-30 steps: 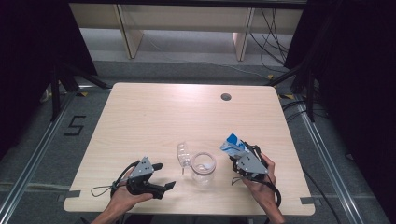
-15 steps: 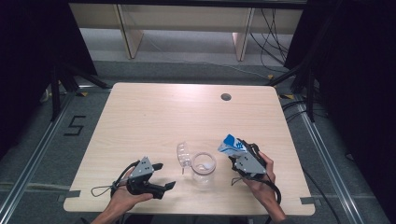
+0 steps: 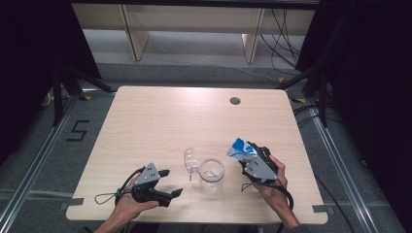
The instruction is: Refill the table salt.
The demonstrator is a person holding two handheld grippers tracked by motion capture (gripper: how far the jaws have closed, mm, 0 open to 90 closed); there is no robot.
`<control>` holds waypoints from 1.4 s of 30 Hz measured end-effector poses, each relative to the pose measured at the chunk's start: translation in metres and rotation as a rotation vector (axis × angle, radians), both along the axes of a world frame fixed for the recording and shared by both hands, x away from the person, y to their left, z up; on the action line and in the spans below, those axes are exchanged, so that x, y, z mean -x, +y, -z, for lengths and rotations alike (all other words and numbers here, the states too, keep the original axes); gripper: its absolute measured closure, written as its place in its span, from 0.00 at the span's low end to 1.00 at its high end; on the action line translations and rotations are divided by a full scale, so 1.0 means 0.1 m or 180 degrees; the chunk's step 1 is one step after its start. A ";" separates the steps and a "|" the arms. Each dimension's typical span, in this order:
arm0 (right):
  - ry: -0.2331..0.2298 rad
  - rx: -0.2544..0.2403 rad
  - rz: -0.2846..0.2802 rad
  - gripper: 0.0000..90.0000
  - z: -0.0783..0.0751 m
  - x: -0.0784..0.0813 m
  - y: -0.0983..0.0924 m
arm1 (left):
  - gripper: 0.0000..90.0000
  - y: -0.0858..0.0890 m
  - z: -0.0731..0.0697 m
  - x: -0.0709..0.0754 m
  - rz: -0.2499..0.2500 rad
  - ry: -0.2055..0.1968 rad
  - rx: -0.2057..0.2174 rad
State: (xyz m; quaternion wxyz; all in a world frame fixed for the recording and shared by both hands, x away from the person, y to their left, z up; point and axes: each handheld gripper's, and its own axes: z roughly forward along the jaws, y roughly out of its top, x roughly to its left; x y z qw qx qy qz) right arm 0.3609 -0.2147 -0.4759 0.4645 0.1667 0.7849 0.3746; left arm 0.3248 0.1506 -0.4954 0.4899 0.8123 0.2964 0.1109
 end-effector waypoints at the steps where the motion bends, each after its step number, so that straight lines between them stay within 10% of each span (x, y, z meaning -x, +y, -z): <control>1: 0.0022 0.0015 -0.0018 0.47 0.00 0.00 0.01 | 0.18 0.00 0.00 0.01 -0.0018 0.0013 0.0000; 42: -0.0254 0.0556 -0.0070 0.48 0.02 0.04 0.11 | 0.18 0.00 0.00 0.00 0.0014 0.0009 0.0034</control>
